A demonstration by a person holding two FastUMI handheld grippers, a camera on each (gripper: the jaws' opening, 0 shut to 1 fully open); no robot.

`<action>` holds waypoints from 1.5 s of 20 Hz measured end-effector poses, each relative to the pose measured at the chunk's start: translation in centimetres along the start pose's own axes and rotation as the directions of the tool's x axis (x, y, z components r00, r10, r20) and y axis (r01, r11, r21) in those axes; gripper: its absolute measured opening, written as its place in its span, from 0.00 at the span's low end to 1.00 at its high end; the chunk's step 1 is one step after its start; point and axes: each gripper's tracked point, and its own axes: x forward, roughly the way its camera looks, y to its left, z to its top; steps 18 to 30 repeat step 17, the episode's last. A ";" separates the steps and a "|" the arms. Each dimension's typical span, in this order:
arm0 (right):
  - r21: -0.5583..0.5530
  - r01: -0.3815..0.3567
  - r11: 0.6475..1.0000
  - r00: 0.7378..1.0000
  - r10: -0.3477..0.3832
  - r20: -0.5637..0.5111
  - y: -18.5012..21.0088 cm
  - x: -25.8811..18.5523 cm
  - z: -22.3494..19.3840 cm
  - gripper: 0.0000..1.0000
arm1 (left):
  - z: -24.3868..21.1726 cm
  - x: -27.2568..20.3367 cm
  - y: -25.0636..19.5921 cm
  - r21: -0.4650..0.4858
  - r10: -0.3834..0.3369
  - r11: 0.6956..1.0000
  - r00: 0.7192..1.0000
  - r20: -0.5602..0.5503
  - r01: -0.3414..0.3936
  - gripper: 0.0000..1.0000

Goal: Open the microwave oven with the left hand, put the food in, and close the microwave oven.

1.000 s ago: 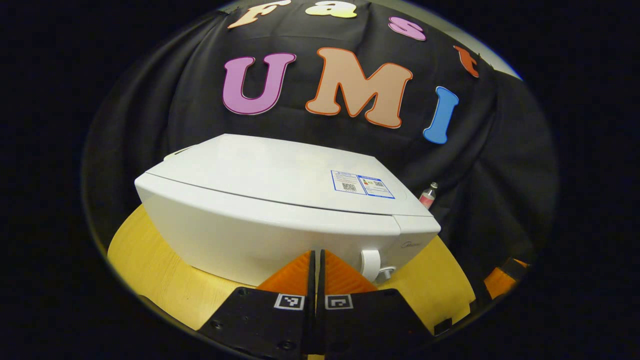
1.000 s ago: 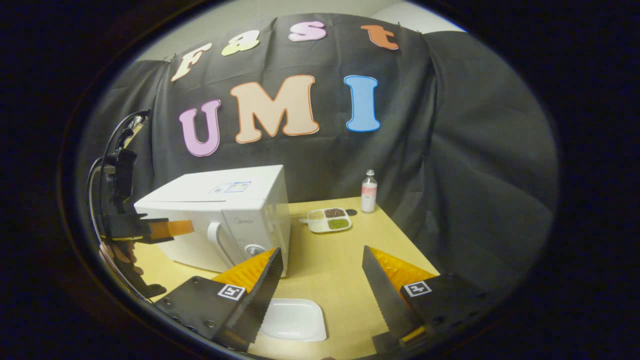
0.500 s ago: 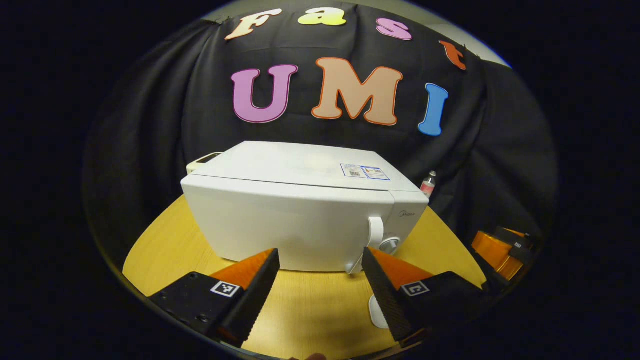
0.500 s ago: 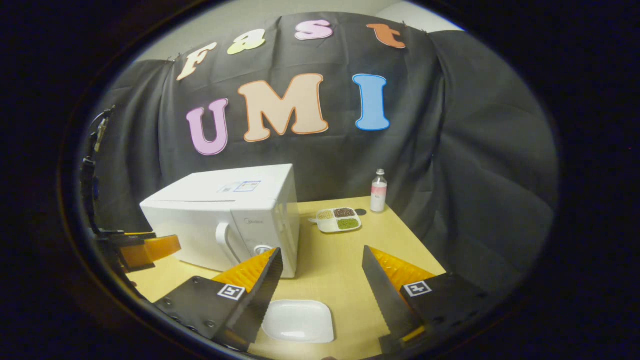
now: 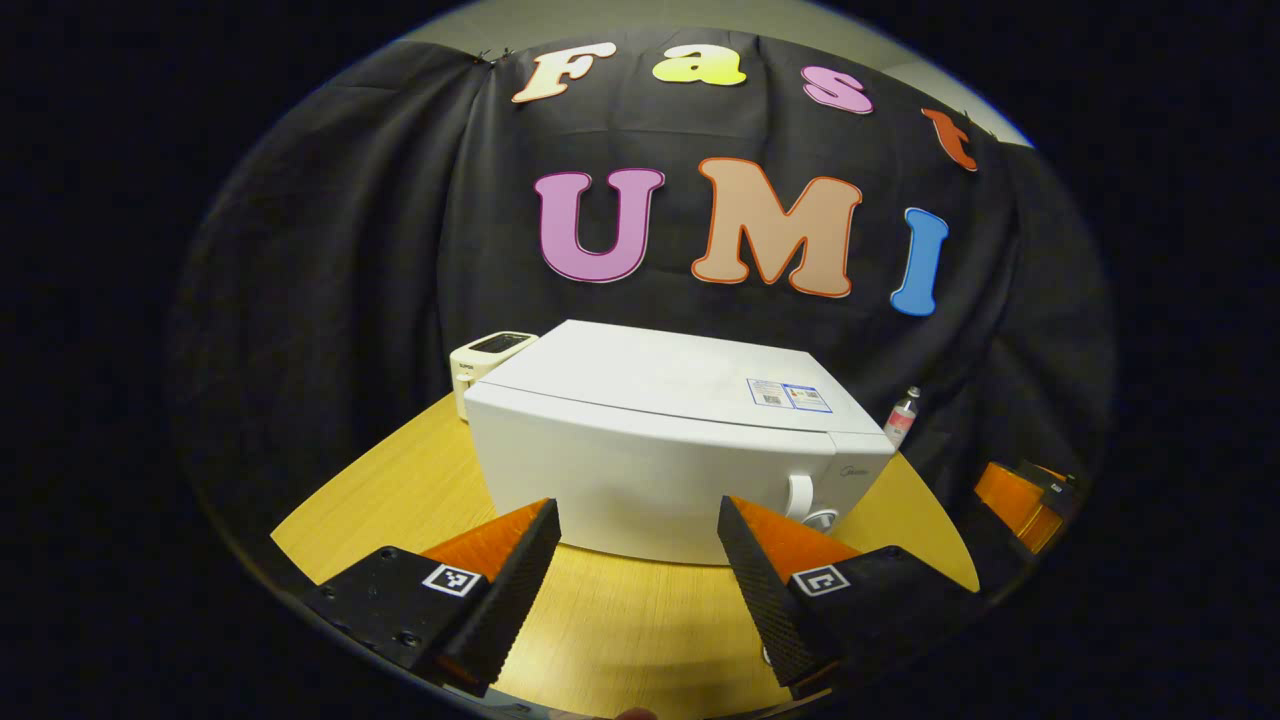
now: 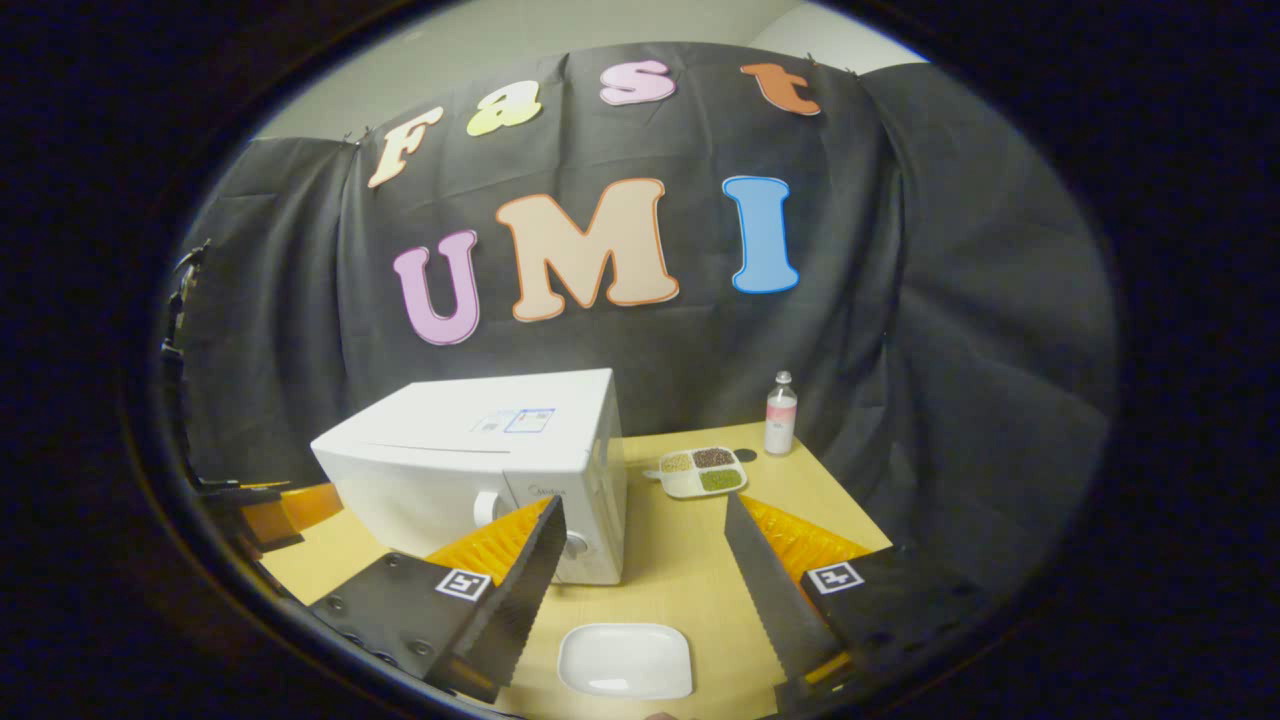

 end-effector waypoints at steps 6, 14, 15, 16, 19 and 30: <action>-0.018 0.024 1.000 0.999 -0.023 0.047 -0.4 -0.7 1.6 0.98 | 0.3 -0.5 0.0 0.020 -0.009 1.000 1.000 0.014 0.009 0.97; -0.025 0.057 0.998 0.997 -0.056 0.051 -2.0 -2.5 1.2 0.98 | -1.0 -0.6 -3.0 0.059 -0.097 0.993 0.995 -0.028 0.099 0.97; -0.022 0.057 0.998 0.997 -0.056 0.055 -2.1 -2.7 1.2 0.98 | -1.2 -0.7 -3.4 0.068 -0.106 0.992 0.994 -0.035 0.108 0.97; -0.016 0.058 0.998 0.997 -0.057 0.059 -2.4 -2.7 1.3 0.98 | -1.4 -0.8 -3.8 0.076 -0.113 0.990 0.993 -0.040 0.115 0.97; -0.008 0.057 0.998 0.997 -0.056 0.060 -2.6 -2.8 1.3 0.98 | -1.6 -1.0 -4.3 0.082 -0.121 0.989 0.992 -0.046 0.124 0.97; -0.008 0.057 0.998 0.997 -0.056 0.060 -2.6 -2.8 1.3 0.98 | -1.6 -1.0 -4.3 0.082 -0.121 0.989 0.992 -0.046 0.124 0.97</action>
